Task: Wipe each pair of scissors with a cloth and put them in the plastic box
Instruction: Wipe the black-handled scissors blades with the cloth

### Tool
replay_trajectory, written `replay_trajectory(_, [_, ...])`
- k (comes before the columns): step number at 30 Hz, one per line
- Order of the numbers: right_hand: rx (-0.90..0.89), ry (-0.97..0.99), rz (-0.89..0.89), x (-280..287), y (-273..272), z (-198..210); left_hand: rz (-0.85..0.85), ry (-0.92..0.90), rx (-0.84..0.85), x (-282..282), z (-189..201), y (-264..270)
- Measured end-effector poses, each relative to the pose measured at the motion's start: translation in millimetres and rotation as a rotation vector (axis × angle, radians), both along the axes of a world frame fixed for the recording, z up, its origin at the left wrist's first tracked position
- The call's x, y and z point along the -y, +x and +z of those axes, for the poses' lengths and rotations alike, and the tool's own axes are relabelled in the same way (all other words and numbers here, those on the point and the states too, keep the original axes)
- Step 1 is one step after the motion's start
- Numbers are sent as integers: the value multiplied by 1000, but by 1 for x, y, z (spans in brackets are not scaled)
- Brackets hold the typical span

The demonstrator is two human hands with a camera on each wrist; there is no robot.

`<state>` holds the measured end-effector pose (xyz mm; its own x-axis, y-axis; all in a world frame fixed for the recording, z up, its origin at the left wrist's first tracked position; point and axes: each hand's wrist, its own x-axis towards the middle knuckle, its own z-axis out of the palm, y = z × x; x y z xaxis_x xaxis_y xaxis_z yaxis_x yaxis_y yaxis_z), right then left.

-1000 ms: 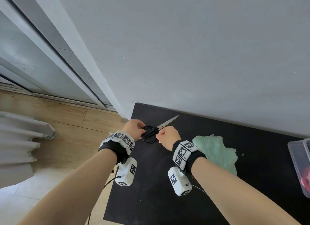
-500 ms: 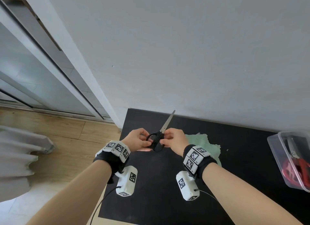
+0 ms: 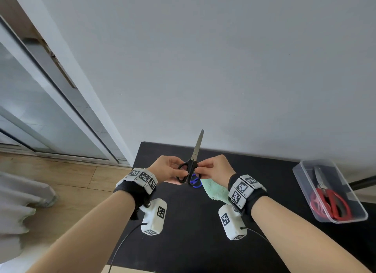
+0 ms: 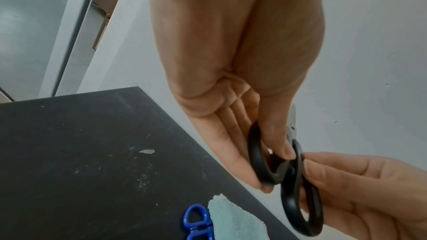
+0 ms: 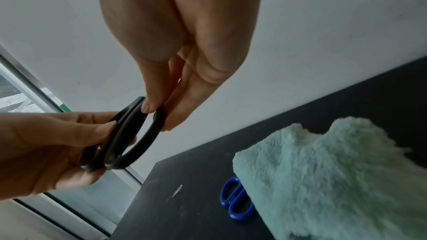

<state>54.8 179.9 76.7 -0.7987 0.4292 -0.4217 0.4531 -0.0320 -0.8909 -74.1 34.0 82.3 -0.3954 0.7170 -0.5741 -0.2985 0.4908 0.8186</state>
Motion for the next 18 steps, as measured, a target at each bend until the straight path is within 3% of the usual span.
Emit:
replay_trajectory(10, [36,115,99,-29,16,13,-32,-61,-39,-3,14,-6])
replay_trajectory(14, [21,104,61,-32,17,16,142,-46,10,-9,14,-6])
replay_trajectory(18, [-4,90,31,-32,19,18,374,70,171,-14,13,-4])
